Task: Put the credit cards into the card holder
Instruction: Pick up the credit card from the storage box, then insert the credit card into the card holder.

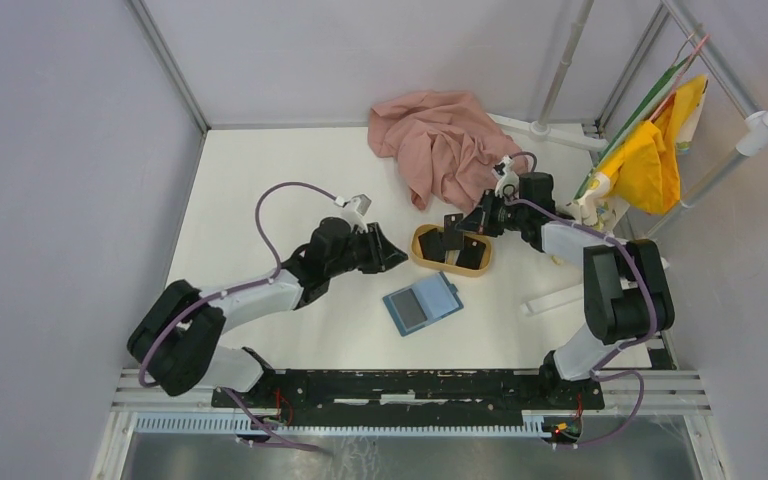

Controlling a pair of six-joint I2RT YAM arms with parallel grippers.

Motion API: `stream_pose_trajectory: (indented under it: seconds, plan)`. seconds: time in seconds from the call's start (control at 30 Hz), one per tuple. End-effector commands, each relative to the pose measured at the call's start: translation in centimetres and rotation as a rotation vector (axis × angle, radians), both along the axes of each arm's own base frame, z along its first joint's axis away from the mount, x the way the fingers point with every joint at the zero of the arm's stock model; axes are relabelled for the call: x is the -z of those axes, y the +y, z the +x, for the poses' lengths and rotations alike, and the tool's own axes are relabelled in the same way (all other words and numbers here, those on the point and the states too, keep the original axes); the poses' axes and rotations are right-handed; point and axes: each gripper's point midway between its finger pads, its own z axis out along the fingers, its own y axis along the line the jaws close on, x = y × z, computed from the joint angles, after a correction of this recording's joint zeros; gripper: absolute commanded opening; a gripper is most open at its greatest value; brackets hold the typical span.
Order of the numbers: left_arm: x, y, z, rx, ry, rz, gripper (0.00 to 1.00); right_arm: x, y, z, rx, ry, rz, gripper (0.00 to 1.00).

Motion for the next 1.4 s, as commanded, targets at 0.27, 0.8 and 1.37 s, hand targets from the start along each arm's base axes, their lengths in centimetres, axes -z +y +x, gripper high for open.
stream_pose_trajectory:
  seconds: [0.27, 0.8, 1.37]
  plan:
    - [-11.6, 9.1, -2.5, -0.310, -0.410, -0.217, 0.56, -8.8, 1.4, -4.3, -0.345, -0.505, 0.031, 0.00]
    - [-2.8, 7.0, -7.8, -0.120, -0.120, -0.194, 0.72, -2.6, 6.1, -14.4, -0.524, -0.355, 0.195, 0.00]
    - [6.0, 3.5, -9.3, -0.220, 0.093, 0.099, 0.61, 3.8, 5.6, -12.7, -0.292, -0.076, 0.030, 0.00]
